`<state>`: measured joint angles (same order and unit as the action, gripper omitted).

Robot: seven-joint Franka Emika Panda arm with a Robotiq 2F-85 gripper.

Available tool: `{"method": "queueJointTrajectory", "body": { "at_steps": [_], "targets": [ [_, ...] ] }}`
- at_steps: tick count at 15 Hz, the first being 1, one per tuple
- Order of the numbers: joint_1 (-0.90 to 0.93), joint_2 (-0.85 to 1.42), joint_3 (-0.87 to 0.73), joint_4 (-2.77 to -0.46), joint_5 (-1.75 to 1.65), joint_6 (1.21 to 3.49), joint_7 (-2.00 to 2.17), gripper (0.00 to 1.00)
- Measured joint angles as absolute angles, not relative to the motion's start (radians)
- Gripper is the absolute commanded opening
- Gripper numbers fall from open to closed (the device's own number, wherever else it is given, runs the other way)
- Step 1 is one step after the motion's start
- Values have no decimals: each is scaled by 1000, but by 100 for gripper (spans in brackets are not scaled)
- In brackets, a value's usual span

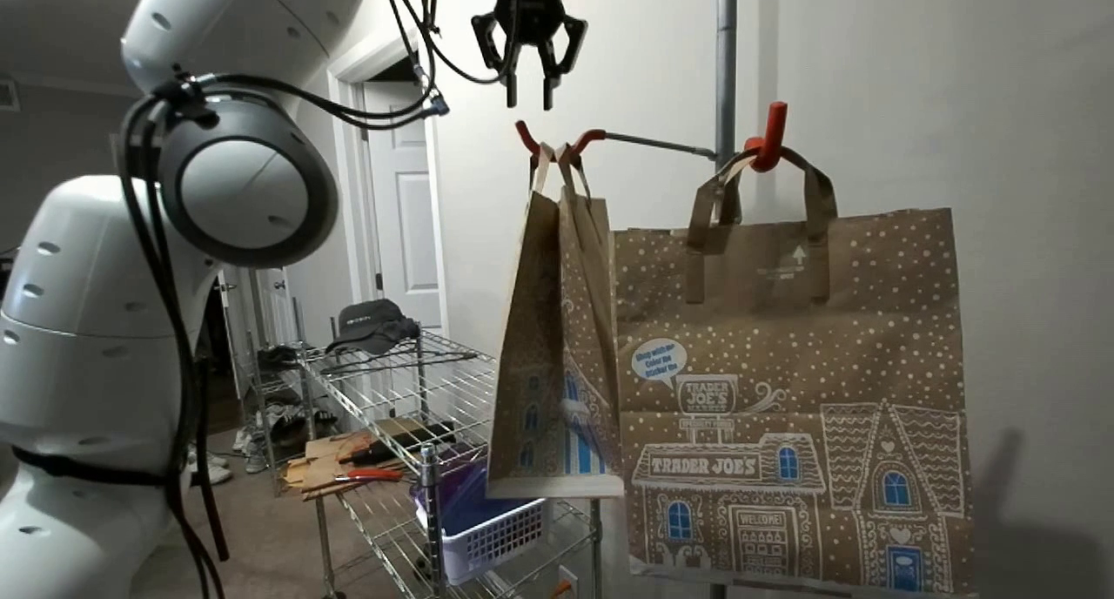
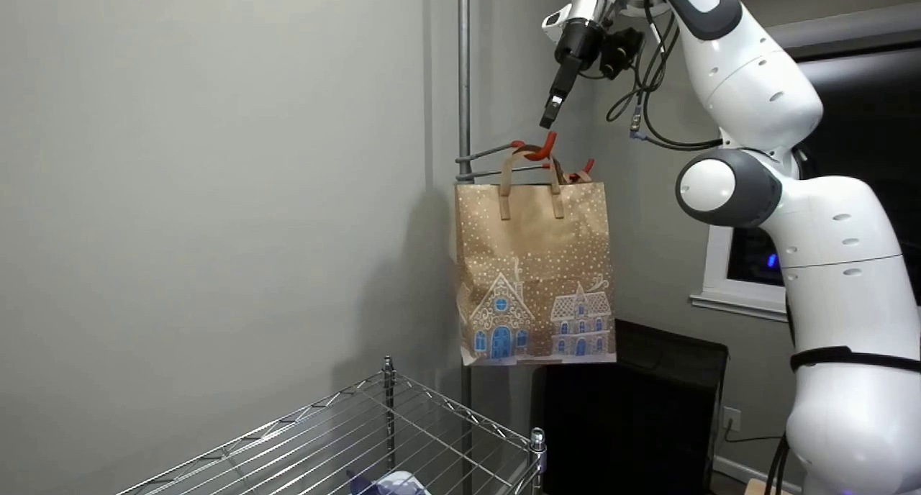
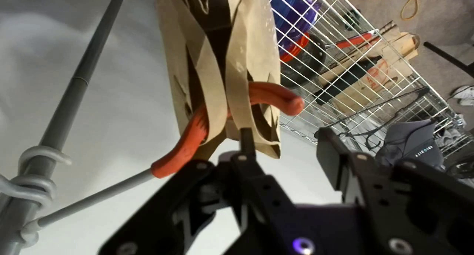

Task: Hang the paper bags on the rack

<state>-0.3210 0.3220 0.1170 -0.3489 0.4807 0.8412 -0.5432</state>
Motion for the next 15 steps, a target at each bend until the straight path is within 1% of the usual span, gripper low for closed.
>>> {"method": "queueJointTrajectory", "body": {
  "at_steps": [1, 3, 4, 8, 12, 15],
  "targets": [
    [-306, 319, 117, -349, 480, 842, -540, 86],
    [-273, 309, 119, -348, 477, 846, -526, 98],
    [-253, 300, 120, -348, 472, 851, -516, 99],
    [-119, 226, 118, -343, 335, 914, -458, 100],
    [145, 145, 117, -342, 34, 998, -311, 100],
    [338, 143, 125, -355, -190, 1001, -185, 100]
  ]
}}
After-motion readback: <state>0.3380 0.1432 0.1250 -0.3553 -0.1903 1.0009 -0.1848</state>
